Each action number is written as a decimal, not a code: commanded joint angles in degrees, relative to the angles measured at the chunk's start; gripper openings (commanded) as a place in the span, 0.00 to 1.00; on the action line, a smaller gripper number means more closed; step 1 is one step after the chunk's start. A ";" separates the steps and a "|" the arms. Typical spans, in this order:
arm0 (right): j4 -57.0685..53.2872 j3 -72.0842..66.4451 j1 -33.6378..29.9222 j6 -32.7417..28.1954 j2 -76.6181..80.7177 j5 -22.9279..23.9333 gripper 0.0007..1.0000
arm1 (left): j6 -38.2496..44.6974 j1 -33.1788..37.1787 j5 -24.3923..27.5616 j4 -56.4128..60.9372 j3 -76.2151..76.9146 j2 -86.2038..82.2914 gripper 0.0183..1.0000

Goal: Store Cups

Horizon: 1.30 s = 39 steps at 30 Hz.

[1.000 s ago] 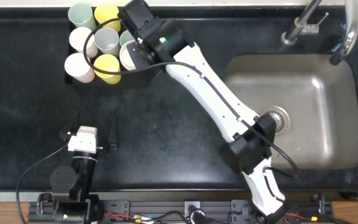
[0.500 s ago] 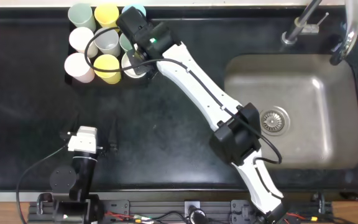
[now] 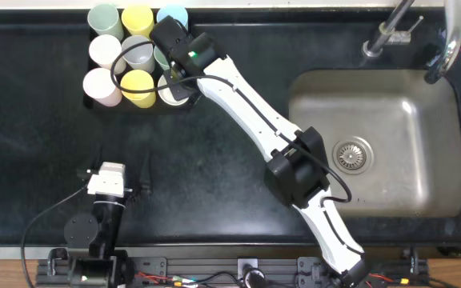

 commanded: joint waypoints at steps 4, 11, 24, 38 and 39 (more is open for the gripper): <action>0.74 1.70 0.11 0.72 0.20 -0.26 0.10 | 0.68 0.37 -0.28 -0.33 -0.07 -0.52 1.00; 0.79 1.70 0.11 0.70 0.24 -1.53 0.20 | 0.66 0.37 -0.28 -0.33 -0.07 -0.52 1.00; 1.16 1.77 -1.09 -2.64 -9.94 -2.32 0.44 | 0.68 0.37 -0.28 -0.33 -0.07 -0.52 1.00; -6.80 -5.03 -22.40 -8.81 -38.80 -10.27 0.74 | 0.66 0.37 -0.28 -0.33 -0.07 -0.52 1.00; -6.62 -8.04 -24.85 -10.05 -41.31 -11.91 0.75 | 0.66 0.37 -0.28 -0.33 -0.07 -0.52 1.00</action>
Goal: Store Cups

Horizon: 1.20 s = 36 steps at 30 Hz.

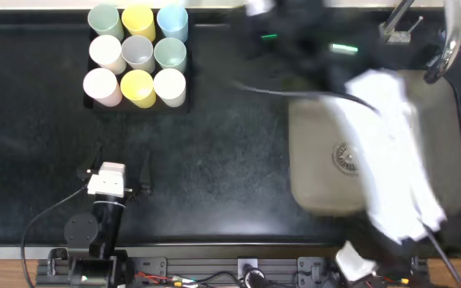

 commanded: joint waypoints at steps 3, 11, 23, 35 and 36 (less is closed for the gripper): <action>2.67 -19.32 -12.61 -7.30 -14.47 -8.96 0.85 | 0.66 0.37 -0.28 -0.33 -0.07 -0.52 1.00; 22.67 -57.86 -15.41 -8.04 -44.04 -7.32 1.00 | 0.68 0.37 -0.28 -0.33 -0.07 -0.52 1.00; 46.21 -96.72 -15.41 -5.05 -74.16 -6.73 1.00 | 0.66 0.37 -0.28 -0.33 -0.07 -0.52 1.00; 68.91 -121.22 -15.41 -4.15 -91.62 2.95 1.00 | 0.66 0.37 -0.28 -0.33 -0.07 -0.52 1.00; 70.03 -122.64 -15.45 -4.15 -92.54 2.93 1.00 | 0.68 0.37 -0.28 -0.33 -0.07 -0.52 1.00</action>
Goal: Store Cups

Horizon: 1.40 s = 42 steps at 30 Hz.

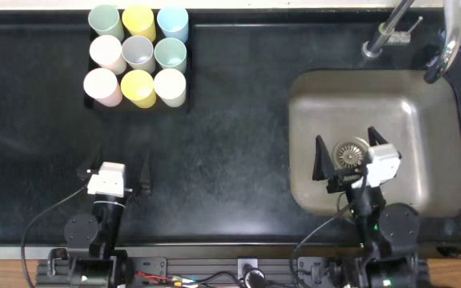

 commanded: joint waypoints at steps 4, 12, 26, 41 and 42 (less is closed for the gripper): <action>9.44 -10.51 -0.07 0.61 -6.71 2.91 1.00 | 0.68 0.35 -0.26 -0.33 -0.07 -0.46 1.00; 14.51 -17.07 -0.07 0.59 -13.18 2.97 1.00 | 0.68 0.35 -0.26 -0.33 -0.07 -0.46 1.00; 5.18 -17.09 0.00 0.59 -13.20 2.91 1.00 | 0.68 0.35 -0.26 -0.33 -0.07 -0.46 1.00; 5.09 -17.07 0.00 0.59 -13.16 2.91 1.00 | 0.68 0.35 -0.26 -0.33 -0.07 -0.46 1.00; 5.11 -17.07 0.00 0.59 -13.16 2.91 1.00 | 0.66 0.35 -0.26 -0.33 -0.07 -0.46 1.00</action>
